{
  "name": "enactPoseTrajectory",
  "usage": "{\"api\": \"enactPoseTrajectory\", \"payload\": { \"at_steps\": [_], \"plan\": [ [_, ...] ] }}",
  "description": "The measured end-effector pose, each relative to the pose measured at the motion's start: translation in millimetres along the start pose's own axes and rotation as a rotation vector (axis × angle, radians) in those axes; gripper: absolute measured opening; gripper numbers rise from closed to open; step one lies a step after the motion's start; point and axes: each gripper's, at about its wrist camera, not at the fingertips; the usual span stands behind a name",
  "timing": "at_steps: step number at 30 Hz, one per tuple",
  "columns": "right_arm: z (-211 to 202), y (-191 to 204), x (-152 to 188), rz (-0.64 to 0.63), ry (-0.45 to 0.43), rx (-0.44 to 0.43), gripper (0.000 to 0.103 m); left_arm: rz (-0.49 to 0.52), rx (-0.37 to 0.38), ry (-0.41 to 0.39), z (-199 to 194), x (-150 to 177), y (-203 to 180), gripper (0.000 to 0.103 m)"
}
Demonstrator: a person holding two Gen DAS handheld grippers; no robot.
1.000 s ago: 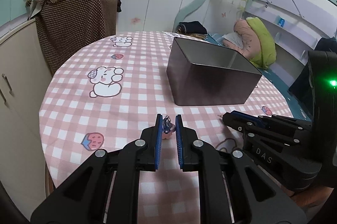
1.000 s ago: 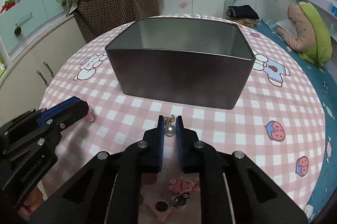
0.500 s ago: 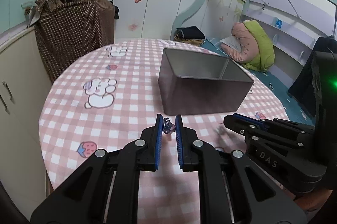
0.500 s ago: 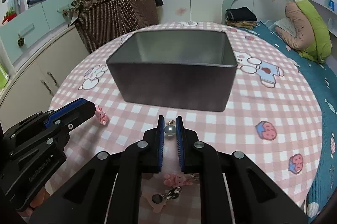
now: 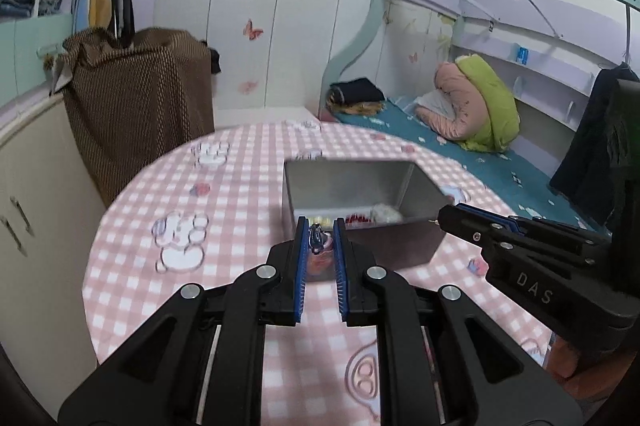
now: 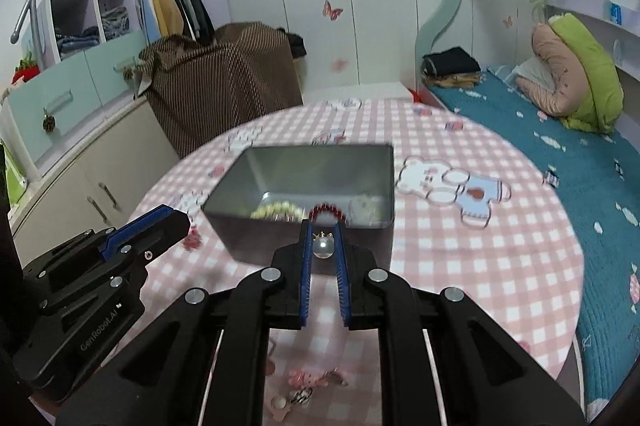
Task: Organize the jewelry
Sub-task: 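Carry both earrings over the tin and open both tools to release them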
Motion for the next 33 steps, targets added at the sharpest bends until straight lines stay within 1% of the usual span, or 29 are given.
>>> {"api": "enactPoseTrajectory", "payload": {
  "at_steps": [9,14,22,33],
  "plan": [
    [2.0,-8.7,-22.4,-0.004,-0.069,-0.013,0.011,0.047,0.006,-0.06,8.4,-23.8,-16.8,0.013],
    [6.9,-10.5,-28.5,-0.001,-0.08,-0.019,0.011,0.065,0.005,-0.072,20.0,-35.3,-21.4,0.013],
    [23.9,-15.5,-31.4,0.017,-0.057,-0.032,0.011,0.074,0.012,-0.051,44.9,-41.6,-25.6,0.013],
    [42.8,-22.6,-29.6,0.039,-0.013,-0.046,0.011,0.06,0.014,-0.008,70.8,-38.4,-21.2,0.013]
  ]
}}
Point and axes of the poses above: each gripper's, at about its wrist camera, not at the fingertips, and z roughly the way its jaws point, y to its left, x to its underside, and after that the axes turned 4 degrees about -y, right-handed
